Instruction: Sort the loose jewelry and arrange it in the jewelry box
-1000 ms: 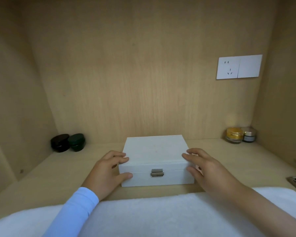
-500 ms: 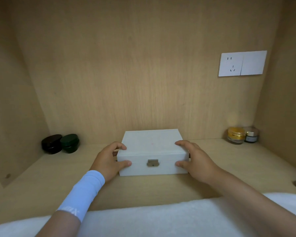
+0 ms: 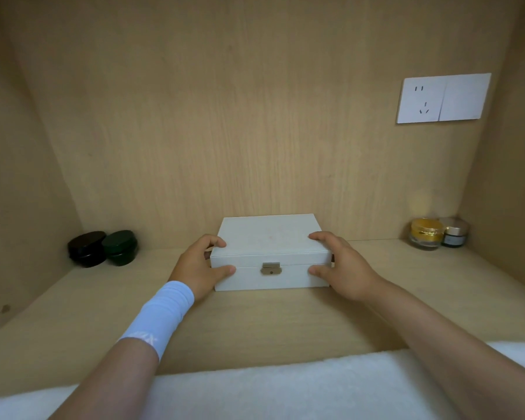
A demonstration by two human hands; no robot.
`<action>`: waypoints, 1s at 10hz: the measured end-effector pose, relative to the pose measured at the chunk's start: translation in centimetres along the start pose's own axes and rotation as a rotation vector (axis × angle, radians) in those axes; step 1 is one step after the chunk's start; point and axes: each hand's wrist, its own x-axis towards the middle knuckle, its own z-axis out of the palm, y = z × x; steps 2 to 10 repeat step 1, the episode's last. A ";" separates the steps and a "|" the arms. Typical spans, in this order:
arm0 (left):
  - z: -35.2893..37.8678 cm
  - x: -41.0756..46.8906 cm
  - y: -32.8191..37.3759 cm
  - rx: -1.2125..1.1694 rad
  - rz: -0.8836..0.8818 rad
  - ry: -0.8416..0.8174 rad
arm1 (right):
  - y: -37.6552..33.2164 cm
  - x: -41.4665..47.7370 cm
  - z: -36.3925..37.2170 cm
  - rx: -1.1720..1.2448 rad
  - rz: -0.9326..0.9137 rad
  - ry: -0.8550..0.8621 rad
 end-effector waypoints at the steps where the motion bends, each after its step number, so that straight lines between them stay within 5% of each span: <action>1: -0.5 -0.4 0.7 0.047 0.027 -0.071 | -0.9 -0.1 -1.3 0.026 0.050 -0.051; 10: -0.5 -0.4 0.7 0.047 0.027 -0.071 | -0.9 -0.1 -1.3 0.026 0.050 -0.051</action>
